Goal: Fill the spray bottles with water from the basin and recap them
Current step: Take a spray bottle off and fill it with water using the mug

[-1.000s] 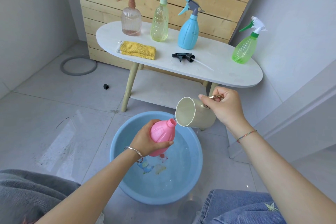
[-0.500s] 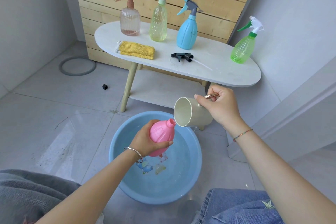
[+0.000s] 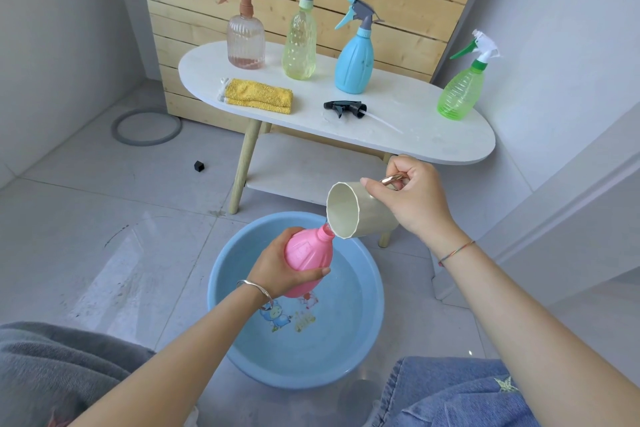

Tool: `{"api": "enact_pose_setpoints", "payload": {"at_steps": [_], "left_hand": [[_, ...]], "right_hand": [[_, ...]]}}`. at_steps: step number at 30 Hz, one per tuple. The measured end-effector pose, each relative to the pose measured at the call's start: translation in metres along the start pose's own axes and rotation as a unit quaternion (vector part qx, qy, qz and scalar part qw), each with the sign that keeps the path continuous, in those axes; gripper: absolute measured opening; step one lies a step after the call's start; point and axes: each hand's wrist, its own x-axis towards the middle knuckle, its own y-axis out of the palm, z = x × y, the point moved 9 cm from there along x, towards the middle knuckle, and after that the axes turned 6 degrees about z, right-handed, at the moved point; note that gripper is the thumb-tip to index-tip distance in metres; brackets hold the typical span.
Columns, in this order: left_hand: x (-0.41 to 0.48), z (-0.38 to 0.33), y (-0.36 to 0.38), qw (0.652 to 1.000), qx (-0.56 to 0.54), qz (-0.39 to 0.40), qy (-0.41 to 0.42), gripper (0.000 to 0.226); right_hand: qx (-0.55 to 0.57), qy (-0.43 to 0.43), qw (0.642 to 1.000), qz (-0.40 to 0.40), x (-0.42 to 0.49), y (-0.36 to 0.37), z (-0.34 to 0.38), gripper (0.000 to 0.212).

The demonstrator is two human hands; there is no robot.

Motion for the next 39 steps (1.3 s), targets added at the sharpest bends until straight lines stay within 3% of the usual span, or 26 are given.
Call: {"api": "enact_pose_setpoints", "payload": {"at_steps": [19, 30, 39], "left_hand": [[-0.004, -0.005, 0.0, 1.0, -0.02, -0.002, -0.005, 0.068], [-0.004, -0.006, -0.001, 1.0, -0.02, -0.005, 0.0, 0.068], [-0.004, -0.003, -0.001, 0.999, -0.031, -0.011, -0.001, 0.066]], "right_hand": [[-0.048, -0.089, 0.995, 0.01, -0.001, 0.008, 0.022, 0.046], [-0.08, -0.137, 0.987, 0.01, -0.003, 0.012, 0.035, 0.054], [-0.074, -0.145, 0.987, 0.003, -0.004, 0.012, 0.042, 0.046]]}}
